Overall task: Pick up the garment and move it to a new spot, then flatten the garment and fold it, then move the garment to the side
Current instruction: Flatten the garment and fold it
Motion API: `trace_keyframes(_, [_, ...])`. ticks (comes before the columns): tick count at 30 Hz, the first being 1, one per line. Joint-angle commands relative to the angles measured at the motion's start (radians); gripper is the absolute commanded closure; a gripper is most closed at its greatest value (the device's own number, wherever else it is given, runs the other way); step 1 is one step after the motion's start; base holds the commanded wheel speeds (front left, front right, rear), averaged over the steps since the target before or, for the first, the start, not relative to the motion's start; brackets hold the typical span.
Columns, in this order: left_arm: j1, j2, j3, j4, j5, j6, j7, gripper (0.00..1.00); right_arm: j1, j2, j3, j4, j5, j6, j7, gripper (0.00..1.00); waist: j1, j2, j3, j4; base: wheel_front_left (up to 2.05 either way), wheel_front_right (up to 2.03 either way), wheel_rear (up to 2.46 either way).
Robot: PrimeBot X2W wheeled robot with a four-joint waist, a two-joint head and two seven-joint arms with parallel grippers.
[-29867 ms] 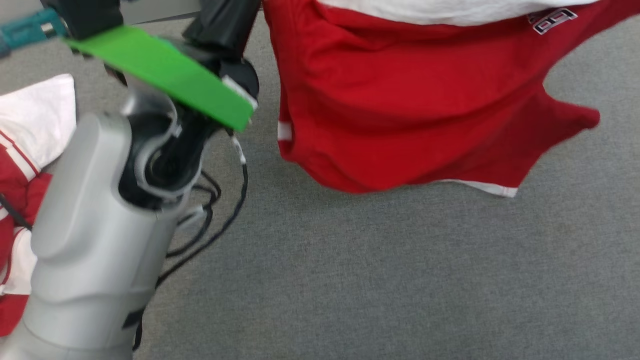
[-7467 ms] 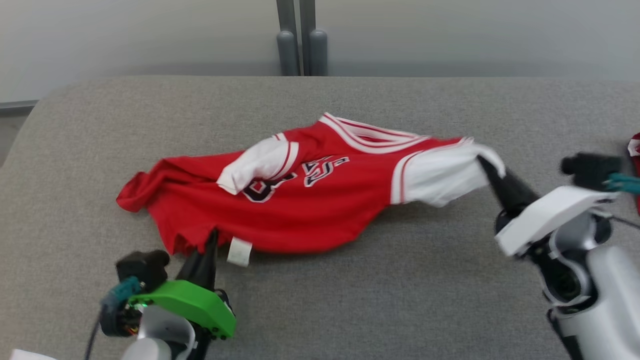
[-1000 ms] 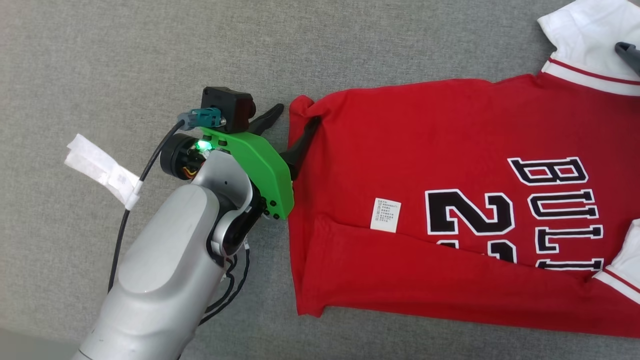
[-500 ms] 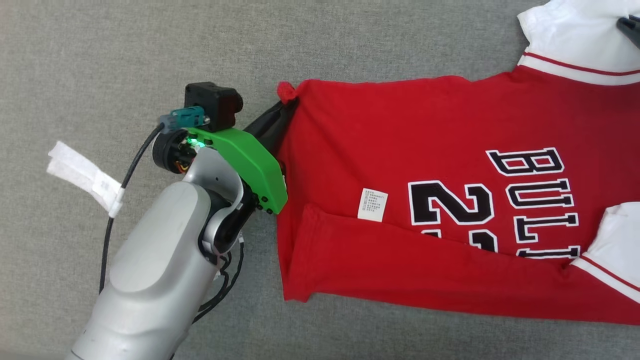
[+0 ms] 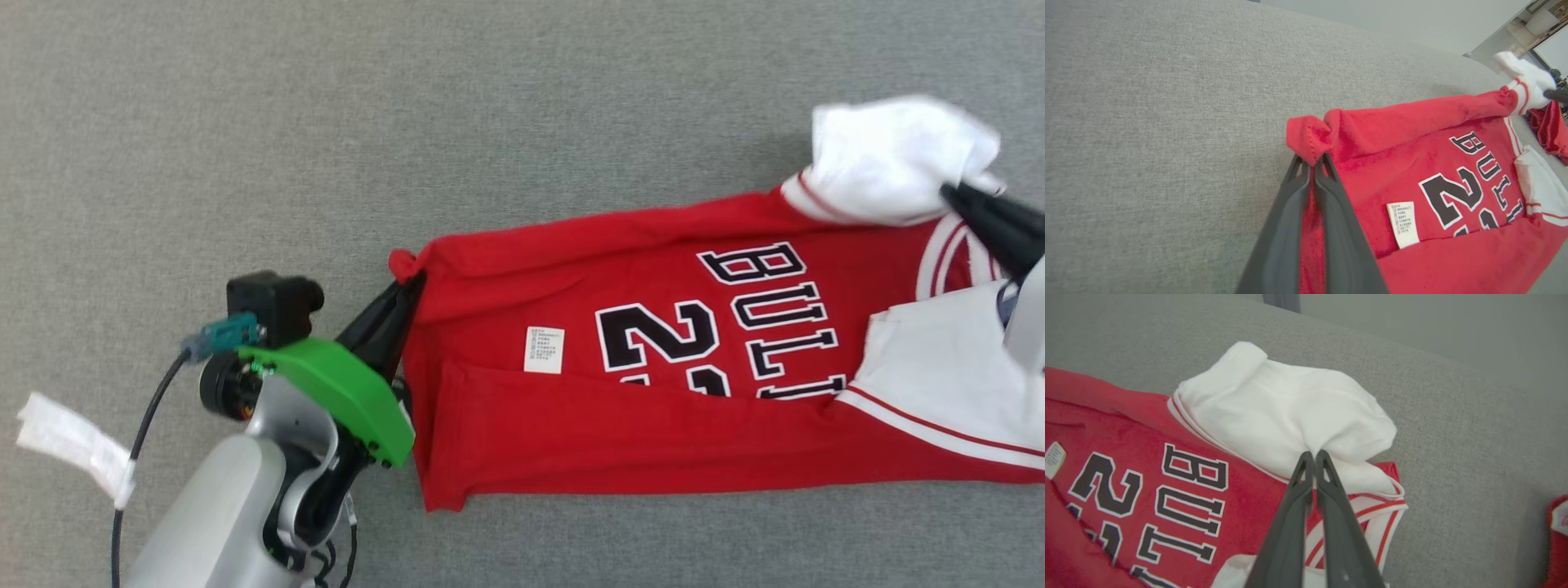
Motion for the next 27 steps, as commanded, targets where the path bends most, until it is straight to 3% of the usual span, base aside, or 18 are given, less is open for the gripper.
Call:
trace_keyframes(1, [0.053, 0.019, 0.012, -0.030, -0.016, 0.011, -0.011, 1.00, 0.073, 0.017, -0.014, -0.009, -0.009, 0.000, -0.028, 1.00, 0.0000, -0.0001, -0.074, -0.075, 0.00, 0.00, 0.00])
trace_keyframes(7, [0.241, 0.035, 0.044, -0.126, -0.099, 0.049, -0.013, 1.00, 0.281, 0.113, -0.040, 0.005, -0.087, 0.000, -0.112, 1.00, 0.0000, -0.0001, -0.111, -0.121, 0.00, 0.00, 0.00])
trace_keyframes(8, [0.268, 0.035, 0.050, -0.131, -0.107, 0.061, -0.019, 0.93, 0.295, 0.138, -0.041, 0.024, -0.111, 0.000, -0.123, 0.53, 0.0000, -0.0001, -0.118, -0.128, 0.00, 0.00, 0.00])
trace_keyframes(9, [0.292, 0.035, 0.051, -0.134, -0.111, 0.068, -0.022, 0.76, 0.300, 0.150, -0.043, 0.043, -0.139, 0.000, -0.128, 0.00, 0.0000, -0.0001, -0.123, -0.134, 0.00, 0.00, 0.00])
trace_keyframes(10, [0.317, 0.037, 0.047, -0.140, -0.113, 0.073, -0.025, 0.04, 0.307, 0.165, -0.041, 0.059, -0.166, 0.000, -0.132, 0.00, 0.0000, -0.0001, -0.129, -0.139, 0.00, 0.00, 0.00])
trace_keyframes(11, [0.335, 0.039, 0.048, -0.141, -0.117, 0.079, -0.025, 0.00, 0.311, 0.180, -0.040, 0.070, -0.180, 0.000, -0.135, 0.00, 0.0000, -0.0001, -0.135, -0.141, 0.00, 0.00, 0.00])
trace_keyframes(15, [0.394, 0.068, 0.048, -0.136, -0.057, 0.117, -0.063, 0.00, 0.316, 0.223, -0.083, 0.097, -0.234, 0.000, -0.165, 0.00, 0.0000, -0.0001, -0.155, -0.146, 0.00, 0.00, 0.00])
trace_keyframes(19, [0.441, 0.063, 0.096, -0.130, 0.037, 0.220, -0.206, 0.00, 0.311, 0.269, -0.136, 0.105, -0.269, 0.000, -0.171, 0.00, 0.0000, -0.0001, -0.159, -0.146, 0.00, 0.00, 0.00])
trace_keyframes(21, [0.462, 0.033, 0.125, -0.123, 0.064, 0.264, -0.302, 0.00, 0.306, 0.279, -0.142, 0.113, -0.289, 0.000, -0.155, 0.00, 0.0000, -0.0001, -0.153, -0.136, 0.00, 0.00, 0.00])
trace_keyframes(27, [0.445, -0.043, 0.146, -0.098, 0.116, 0.259, -0.425, 0.00, 0.231, 0.310, -0.152, 0.185, -0.337, 0.000, -0.112, 0.00, 0.0000, -0.0001, -0.116, -0.087, 0.00, 0.00, 0.00])
